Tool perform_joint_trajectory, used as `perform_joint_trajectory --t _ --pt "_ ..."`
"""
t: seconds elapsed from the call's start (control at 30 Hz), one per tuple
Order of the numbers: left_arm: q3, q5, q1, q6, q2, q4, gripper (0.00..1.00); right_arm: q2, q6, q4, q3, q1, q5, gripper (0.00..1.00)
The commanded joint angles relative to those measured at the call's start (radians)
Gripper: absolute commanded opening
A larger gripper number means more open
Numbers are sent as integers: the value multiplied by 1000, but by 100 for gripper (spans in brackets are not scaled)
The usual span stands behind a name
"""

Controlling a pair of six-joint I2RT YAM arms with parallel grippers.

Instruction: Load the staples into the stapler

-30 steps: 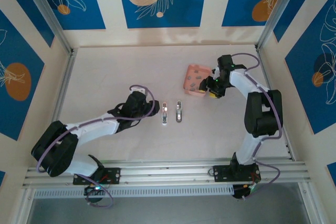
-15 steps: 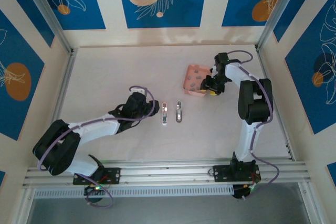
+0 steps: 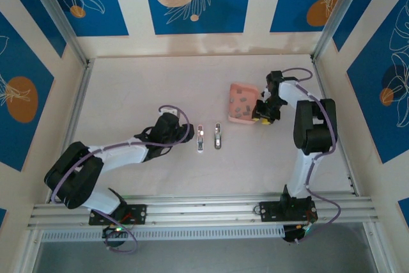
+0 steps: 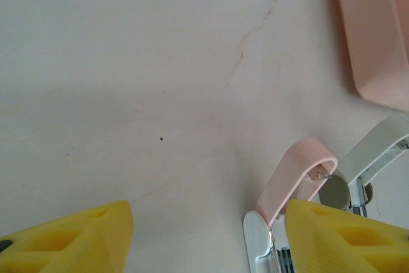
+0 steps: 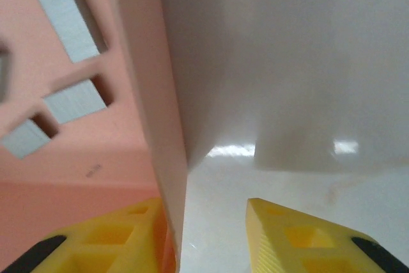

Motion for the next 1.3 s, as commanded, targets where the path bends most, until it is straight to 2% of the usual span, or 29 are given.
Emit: perform_joint_trajectory --t 0.0,0.17,0.27,0.43,0.6,0.9,1.27 --pt "36 28 12 20 9 5 65 -76 -18 -61 -63 -31 59 37" --pt "40 45 16 30 13 0 65 -175 -5 -48 -145 -70 60 39" --pt "43 52 18 29 14 -2 65 -223 -9 -53 -130 -52 43 46" --pt "36 54 20 19 6 5 65 -209 -22 -60 -40 72 29 53" --pt "14 35 24 9 -22 3 65 -94 -46 -79 71 202 45 56" --pt "-15 2 30 14 -65 -8 65 -36 -31 -41 45 249 -67 55" --pt "16 37 31 18 -17 -5 65 -26 -37 -35 -1 256 -127 51"
